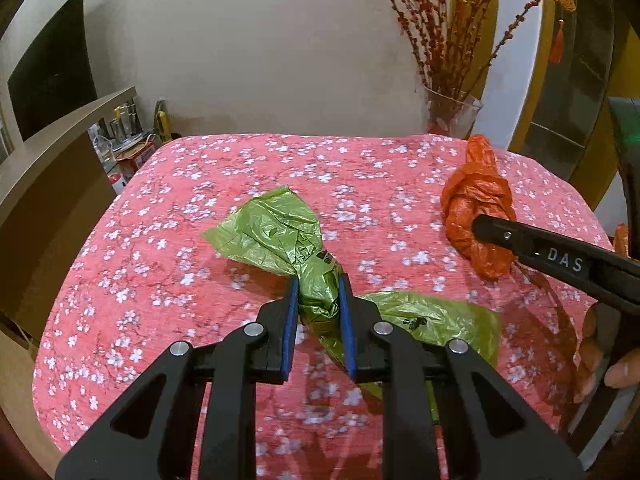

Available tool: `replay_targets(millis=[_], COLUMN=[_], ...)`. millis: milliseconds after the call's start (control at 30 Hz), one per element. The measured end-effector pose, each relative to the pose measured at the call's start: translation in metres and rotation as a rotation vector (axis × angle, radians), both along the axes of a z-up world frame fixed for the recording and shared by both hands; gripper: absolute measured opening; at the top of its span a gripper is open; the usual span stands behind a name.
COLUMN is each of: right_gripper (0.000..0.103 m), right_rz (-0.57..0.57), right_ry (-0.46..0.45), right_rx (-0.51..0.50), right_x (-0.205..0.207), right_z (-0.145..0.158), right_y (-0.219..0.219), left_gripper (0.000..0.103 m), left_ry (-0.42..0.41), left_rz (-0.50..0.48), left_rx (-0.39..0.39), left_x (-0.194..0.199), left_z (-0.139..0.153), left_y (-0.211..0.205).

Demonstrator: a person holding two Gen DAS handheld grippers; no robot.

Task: Collect trash
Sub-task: 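Grasp the last orange bag with the right gripper while the left gripper holds the yellow-green bag, then move both bags over the wastebasket and open both grippers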

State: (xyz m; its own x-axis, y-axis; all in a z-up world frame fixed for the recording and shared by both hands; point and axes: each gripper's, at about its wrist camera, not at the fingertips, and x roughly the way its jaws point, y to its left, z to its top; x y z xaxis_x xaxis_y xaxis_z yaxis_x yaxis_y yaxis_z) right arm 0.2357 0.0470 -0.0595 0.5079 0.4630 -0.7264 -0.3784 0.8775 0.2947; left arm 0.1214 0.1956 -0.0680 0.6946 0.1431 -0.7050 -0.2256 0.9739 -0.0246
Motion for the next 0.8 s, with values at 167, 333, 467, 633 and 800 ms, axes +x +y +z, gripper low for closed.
replay_targets(millis=[167,333,467,633,800], right_gripper=[0.029,0.029,0.029,0.029,0.029], right_rz=[-0.071,-0.144,-0.21,-0.269,-0.318], right_ry=[-0.015,-0.052,-0.077,-0.106,-0.134], right_rx=[-0.013,-0.041,-0.046,-0.046,-0.052], right_x=[-0.005,-0.015,-0.027,-0.042,-0.057], right_z=[0.0,0.004,0.009,0.018,0.025], right_y=[-0.044,-0.092,-0.133,-0.171,-0.2], left_gripper=[0.019,0.019,0.019,0.019,0.019], left_ry=[-0.011,-0.031,-0.044,-0.058,-0.076], left_rz=[-0.04,-0.085,-0.121,-0.171,-0.239], left_rx=[-0.002,-0.006,-0.008,-0.011,-0.012], left_x=[0.002,0.005,0.008,0.012,0.016], left_z=[0.005,0.013,0.02,0.029,0.038], left_y=[-0.018,-0.038,-0.058,-0.087,-0.123])
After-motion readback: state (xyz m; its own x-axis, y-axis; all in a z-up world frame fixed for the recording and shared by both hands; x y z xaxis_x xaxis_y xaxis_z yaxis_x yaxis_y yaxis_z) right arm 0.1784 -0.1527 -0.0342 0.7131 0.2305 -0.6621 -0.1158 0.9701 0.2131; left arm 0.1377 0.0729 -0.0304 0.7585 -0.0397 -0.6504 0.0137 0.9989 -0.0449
